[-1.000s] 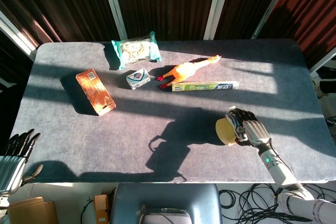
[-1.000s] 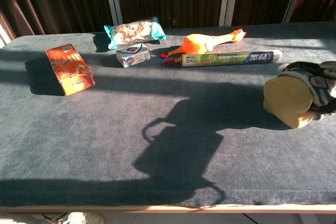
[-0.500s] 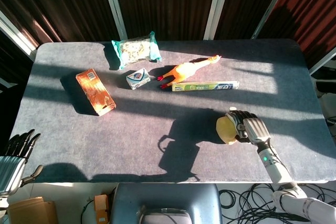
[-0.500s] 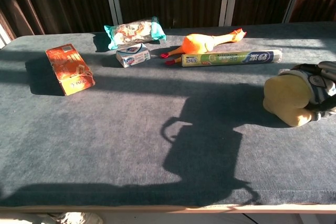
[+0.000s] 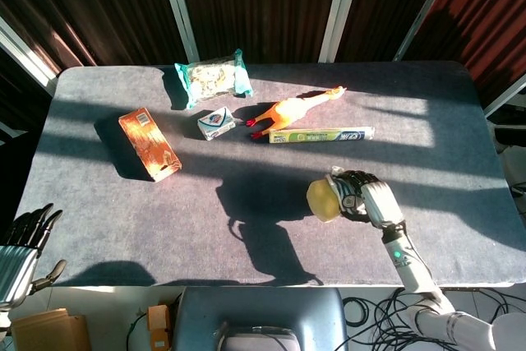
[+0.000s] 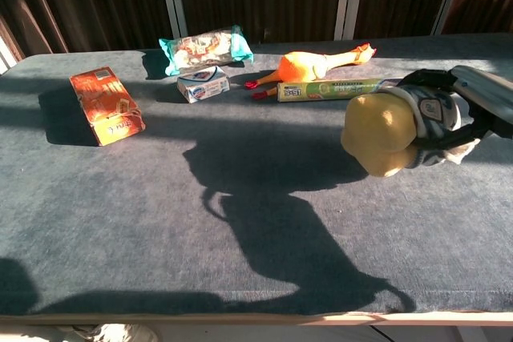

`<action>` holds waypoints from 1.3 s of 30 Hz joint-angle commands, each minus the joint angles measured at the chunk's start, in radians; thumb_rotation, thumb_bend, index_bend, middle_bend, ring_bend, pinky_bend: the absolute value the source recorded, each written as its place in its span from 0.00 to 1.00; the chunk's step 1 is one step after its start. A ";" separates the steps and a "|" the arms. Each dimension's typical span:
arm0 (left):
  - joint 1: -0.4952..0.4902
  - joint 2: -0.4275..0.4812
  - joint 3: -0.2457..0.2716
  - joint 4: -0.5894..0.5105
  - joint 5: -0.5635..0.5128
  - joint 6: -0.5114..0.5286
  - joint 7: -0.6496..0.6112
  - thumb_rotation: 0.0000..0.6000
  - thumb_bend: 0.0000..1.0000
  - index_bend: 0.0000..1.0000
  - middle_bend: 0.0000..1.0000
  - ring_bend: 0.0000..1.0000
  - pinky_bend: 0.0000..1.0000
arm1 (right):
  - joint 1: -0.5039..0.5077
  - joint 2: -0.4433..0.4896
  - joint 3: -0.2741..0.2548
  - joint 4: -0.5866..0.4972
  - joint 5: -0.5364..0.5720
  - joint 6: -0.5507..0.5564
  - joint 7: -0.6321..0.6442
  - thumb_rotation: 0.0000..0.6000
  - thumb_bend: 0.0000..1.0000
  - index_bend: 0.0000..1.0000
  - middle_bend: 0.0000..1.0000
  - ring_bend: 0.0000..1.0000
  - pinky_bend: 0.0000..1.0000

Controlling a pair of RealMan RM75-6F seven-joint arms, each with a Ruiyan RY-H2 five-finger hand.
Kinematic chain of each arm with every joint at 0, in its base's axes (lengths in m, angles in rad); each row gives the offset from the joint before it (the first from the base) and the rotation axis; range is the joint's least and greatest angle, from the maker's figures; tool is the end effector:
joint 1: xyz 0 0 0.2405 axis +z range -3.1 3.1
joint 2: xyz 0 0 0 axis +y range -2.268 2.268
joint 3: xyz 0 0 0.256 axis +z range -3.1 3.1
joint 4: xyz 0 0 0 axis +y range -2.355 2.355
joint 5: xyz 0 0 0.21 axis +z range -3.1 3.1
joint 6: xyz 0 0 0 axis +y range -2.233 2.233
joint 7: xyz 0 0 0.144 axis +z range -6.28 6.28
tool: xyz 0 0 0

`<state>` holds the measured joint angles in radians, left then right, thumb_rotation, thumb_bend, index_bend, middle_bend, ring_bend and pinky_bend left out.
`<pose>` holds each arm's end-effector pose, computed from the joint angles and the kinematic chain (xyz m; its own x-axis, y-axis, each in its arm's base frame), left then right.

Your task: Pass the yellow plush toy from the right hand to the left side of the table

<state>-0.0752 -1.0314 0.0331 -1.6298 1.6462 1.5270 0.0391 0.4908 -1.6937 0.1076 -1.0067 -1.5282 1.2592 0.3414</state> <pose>-0.3013 0.1593 0.1712 0.5020 0.0361 0.8641 0.8586 -0.1412 -0.4929 -0.2513 -0.3144 -0.0024 0.1394 -0.1199 0.9829 -0.9441 -0.3155 0.0954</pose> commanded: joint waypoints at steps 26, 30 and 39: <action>0.002 0.014 -0.011 -0.010 -0.034 -0.012 -0.010 1.00 0.29 0.02 0.00 0.06 0.12 | 0.294 -0.195 -0.037 0.096 -0.079 -0.255 0.323 1.00 0.26 0.17 0.10 0.04 0.24; 0.001 0.015 -0.010 -0.011 -0.034 -0.015 -0.009 1.00 0.29 0.02 0.01 0.07 0.13 | 0.283 -0.170 -0.055 0.079 -0.086 -0.237 0.328 1.00 0.20 0.03 0.01 0.00 0.02; -0.004 0.013 -0.009 -0.016 -0.039 -0.030 0.006 1.00 0.29 0.03 0.01 0.07 0.13 | 0.244 -0.069 -0.087 -0.011 -0.130 -0.115 0.388 1.00 0.11 0.00 0.00 0.00 0.00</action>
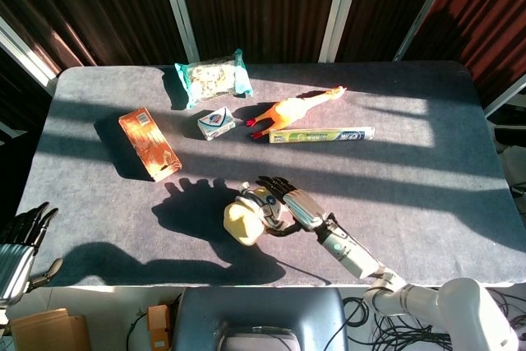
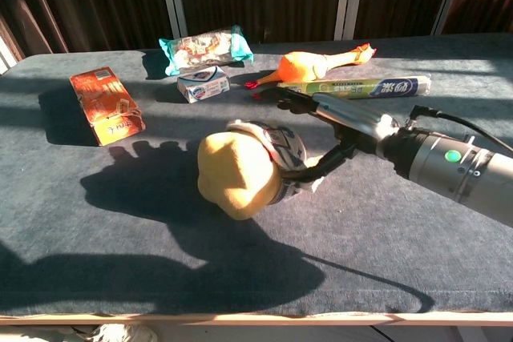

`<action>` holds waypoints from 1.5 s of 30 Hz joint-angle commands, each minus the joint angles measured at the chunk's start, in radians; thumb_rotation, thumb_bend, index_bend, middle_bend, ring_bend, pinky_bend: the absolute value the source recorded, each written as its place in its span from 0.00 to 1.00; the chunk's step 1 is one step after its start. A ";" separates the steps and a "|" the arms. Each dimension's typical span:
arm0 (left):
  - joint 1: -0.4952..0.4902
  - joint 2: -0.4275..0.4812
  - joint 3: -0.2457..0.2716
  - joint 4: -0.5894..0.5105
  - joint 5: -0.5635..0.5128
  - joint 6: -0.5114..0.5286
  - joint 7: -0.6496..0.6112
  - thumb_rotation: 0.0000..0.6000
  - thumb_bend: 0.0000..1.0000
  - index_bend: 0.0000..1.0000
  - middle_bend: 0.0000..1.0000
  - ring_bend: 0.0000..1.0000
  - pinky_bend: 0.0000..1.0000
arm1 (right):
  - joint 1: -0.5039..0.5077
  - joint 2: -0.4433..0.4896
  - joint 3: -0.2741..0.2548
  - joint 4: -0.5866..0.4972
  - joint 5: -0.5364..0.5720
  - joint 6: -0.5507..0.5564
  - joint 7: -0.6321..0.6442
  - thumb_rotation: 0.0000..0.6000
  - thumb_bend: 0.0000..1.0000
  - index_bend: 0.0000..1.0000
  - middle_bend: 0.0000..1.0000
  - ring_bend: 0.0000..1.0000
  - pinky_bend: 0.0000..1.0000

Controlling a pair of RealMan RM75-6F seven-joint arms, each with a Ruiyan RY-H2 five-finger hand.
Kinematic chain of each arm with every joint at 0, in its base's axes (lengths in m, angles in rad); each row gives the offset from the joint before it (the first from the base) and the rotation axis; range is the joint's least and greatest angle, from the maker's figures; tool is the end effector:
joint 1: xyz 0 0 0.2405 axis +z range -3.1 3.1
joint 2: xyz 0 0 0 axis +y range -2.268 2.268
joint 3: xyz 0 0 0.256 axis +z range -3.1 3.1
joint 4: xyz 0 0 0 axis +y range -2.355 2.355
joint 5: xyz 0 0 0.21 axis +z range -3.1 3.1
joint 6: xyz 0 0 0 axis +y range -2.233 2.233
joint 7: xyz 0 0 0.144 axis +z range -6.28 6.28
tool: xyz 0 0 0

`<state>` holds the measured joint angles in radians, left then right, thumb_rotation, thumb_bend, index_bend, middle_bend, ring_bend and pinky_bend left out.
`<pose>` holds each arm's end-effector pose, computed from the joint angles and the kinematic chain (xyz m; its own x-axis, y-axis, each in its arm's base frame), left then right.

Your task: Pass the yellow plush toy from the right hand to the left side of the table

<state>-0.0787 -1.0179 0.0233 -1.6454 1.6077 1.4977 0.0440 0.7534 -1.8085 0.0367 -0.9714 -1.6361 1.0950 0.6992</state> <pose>-0.3045 0.1628 0.1739 0.5049 0.0550 0.8614 0.8607 -0.1073 -0.4976 -0.1547 -0.3318 -0.0761 -0.0043 -0.4950 0.8689 -0.8464 -0.4609 -0.2667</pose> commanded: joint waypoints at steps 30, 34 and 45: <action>-0.165 -0.148 -0.083 -0.207 -0.068 -0.213 0.494 1.00 0.27 0.00 0.00 0.00 0.20 | -0.423 0.717 -0.103 -0.611 0.239 0.206 -0.547 1.00 0.08 0.00 0.00 0.00 0.00; -0.242 -0.187 -0.113 -0.250 -0.142 -0.324 0.550 1.00 0.25 0.00 0.00 0.00 0.21 | -0.442 0.754 -0.103 -0.618 0.213 0.215 -0.507 1.00 0.08 0.00 0.00 0.00 0.00; -0.395 -0.424 -0.151 -0.224 -0.296 -0.448 0.698 1.00 0.24 0.00 0.00 0.00 0.21 | -0.476 0.803 -0.081 -0.624 0.182 0.223 -0.428 1.00 0.08 0.00 0.00 0.00 0.00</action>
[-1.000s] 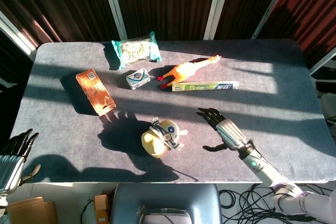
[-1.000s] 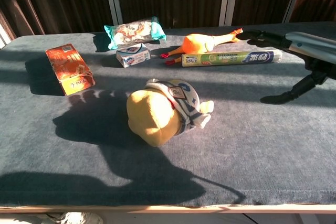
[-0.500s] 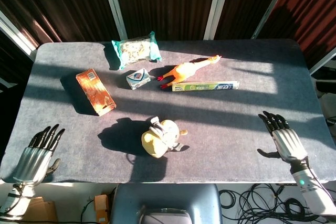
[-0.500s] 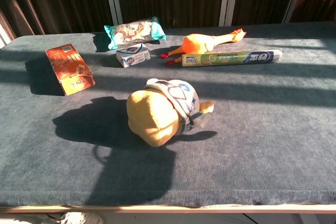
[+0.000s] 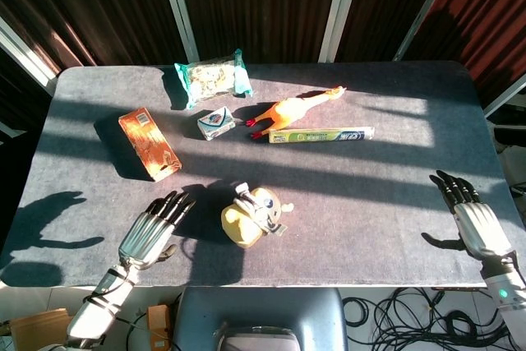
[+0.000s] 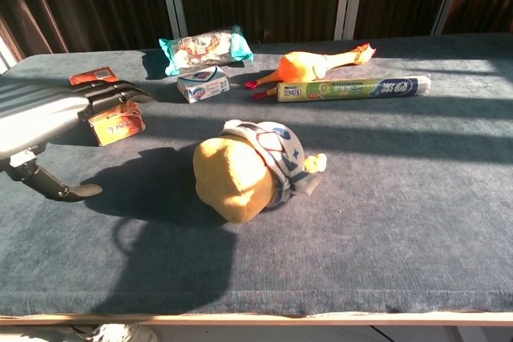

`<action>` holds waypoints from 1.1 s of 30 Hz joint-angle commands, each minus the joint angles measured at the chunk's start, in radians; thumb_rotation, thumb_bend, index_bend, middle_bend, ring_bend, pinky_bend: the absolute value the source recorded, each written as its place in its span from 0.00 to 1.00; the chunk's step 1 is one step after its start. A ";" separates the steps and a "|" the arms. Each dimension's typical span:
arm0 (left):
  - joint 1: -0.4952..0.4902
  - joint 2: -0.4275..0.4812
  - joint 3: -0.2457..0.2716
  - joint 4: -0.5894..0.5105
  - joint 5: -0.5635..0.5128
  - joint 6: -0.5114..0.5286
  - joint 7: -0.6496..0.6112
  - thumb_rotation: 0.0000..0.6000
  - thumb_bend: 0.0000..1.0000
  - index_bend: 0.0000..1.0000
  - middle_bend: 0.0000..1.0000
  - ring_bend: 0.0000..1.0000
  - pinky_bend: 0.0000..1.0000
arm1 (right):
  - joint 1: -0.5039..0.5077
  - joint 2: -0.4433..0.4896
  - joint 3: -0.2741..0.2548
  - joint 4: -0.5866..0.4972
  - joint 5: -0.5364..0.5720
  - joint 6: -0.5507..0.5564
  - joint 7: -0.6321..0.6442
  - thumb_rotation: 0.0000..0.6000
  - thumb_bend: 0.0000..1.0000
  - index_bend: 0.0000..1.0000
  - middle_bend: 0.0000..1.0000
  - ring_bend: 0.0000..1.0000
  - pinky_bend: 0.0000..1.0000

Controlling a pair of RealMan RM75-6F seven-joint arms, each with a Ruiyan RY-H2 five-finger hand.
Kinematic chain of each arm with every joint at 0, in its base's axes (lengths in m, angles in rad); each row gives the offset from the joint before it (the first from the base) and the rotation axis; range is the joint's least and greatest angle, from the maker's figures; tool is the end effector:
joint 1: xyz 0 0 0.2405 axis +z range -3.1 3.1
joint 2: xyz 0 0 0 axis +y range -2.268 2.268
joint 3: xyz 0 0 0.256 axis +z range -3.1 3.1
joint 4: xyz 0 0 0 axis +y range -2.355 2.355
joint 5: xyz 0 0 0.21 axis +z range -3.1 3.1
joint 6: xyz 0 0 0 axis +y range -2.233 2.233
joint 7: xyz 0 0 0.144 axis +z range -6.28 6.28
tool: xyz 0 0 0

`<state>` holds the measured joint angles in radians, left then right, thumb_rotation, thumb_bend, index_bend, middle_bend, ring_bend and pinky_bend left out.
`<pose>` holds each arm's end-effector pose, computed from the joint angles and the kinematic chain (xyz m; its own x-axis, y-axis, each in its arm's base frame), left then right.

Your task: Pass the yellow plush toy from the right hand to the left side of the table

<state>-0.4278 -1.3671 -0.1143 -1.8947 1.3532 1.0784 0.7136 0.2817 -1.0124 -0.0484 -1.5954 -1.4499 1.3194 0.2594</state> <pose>-0.1556 0.2404 0.0285 0.6080 0.1565 0.7784 0.7440 -0.4545 -0.4898 -0.3107 -0.2215 0.1676 0.2875 -0.1796 0.9408 -0.9575 -0.0763 0.2781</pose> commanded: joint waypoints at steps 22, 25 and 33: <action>-0.219 -0.479 -0.074 0.396 -0.134 -0.006 0.058 1.00 0.24 0.00 0.00 0.00 0.23 | -0.021 0.054 0.037 0.004 -0.019 -0.056 0.128 1.00 0.08 0.00 0.00 0.00 0.00; -0.226 -0.508 -0.073 0.444 -0.139 0.003 0.051 1.00 0.24 0.00 0.00 0.01 0.23 | -0.022 0.057 0.037 0.005 -0.028 -0.059 0.134 1.00 0.08 0.00 0.00 0.00 0.00; -0.216 -0.554 -0.059 0.544 -0.081 0.064 -0.080 1.00 0.26 0.46 0.44 0.44 0.48 | -0.024 0.059 0.044 0.003 -0.030 -0.075 0.129 1.00 0.08 0.00 0.00 0.00 0.00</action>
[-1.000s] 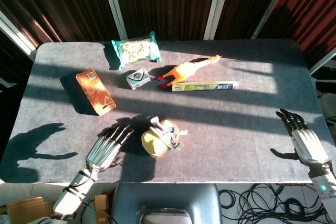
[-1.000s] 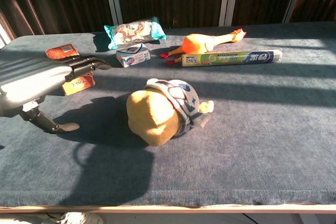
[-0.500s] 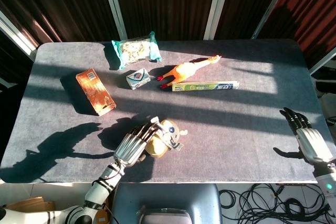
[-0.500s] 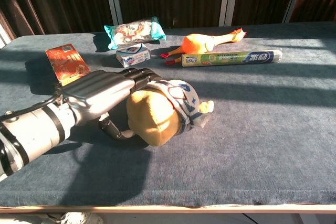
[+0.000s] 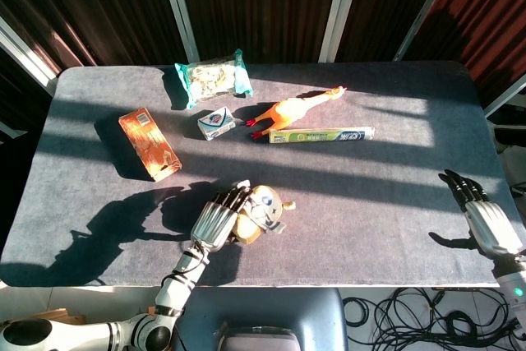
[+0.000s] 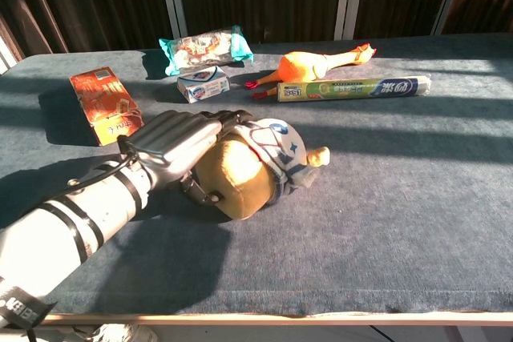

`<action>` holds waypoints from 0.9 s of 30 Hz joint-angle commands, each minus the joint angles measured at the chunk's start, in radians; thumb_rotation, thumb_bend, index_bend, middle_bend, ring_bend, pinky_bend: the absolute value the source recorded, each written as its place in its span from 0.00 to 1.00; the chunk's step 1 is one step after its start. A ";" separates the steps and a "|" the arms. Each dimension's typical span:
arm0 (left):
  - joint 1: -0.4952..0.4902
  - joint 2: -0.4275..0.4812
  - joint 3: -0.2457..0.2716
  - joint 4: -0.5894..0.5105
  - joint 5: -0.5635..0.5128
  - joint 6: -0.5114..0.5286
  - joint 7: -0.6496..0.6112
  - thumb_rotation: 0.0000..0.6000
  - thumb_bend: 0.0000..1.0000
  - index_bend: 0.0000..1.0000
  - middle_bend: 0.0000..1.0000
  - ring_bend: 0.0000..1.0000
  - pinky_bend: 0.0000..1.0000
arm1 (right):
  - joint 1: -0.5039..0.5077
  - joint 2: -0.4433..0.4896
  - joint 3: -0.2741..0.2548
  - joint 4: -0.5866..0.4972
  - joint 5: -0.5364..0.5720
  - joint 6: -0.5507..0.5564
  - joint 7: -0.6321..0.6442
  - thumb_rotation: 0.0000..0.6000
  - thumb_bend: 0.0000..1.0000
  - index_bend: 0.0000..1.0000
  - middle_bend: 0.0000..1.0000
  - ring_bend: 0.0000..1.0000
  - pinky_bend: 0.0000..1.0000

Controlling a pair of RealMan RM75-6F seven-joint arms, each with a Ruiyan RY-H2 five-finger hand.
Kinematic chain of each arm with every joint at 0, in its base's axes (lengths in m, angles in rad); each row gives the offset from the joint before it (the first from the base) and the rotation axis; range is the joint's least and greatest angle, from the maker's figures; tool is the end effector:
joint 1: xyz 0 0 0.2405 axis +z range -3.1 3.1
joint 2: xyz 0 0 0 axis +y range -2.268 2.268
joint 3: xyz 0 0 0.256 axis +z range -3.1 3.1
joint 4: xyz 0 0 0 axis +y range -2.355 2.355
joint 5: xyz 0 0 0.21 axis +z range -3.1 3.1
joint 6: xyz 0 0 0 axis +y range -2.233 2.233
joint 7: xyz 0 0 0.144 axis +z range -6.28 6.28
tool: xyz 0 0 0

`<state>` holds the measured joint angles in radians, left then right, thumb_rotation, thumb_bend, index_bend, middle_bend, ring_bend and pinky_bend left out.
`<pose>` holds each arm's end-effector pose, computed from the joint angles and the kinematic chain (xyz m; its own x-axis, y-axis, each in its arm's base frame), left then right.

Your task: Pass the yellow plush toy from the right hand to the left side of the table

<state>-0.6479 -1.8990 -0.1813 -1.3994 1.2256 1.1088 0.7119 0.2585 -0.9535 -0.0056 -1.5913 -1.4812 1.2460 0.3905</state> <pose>-0.0996 0.2844 -0.0949 0.5437 0.1212 0.8305 0.7765 -0.4481 -0.4429 -0.3167 -0.2228 0.1832 0.2187 -0.2160 0.9516 -0.9758 -0.0451 0.2140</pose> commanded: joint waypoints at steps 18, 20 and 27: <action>0.085 0.221 0.048 -0.130 0.031 0.116 0.015 1.00 0.31 0.82 0.81 0.74 0.77 | -0.003 0.004 0.010 -0.022 0.011 -0.038 -0.035 1.00 0.08 0.00 0.00 0.00 0.00; 0.108 0.284 0.059 -0.174 0.030 0.136 0.020 1.00 0.31 0.82 0.81 0.74 0.77 | -0.006 -0.005 0.014 -0.030 0.026 -0.039 -0.072 1.00 0.08 0.00 0.00 0.00 0.00; 0.191 0.458 0.099 -0.248 0.027 0.178 -0.081 1.00 0.31 0.81 0.80 0.74 0.77 | -0.005 -0.017 0.005 -0.047 0.016 -0.052 -0.148 1.00 0.08 0.00 0.00 0.00 0.00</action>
<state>-0.4921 -1.4819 -0.1021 -1.6242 1.2496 1.2599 0.6699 0.2541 -0.9670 0.0020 -1.6345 -1.4600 1.1954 0.2497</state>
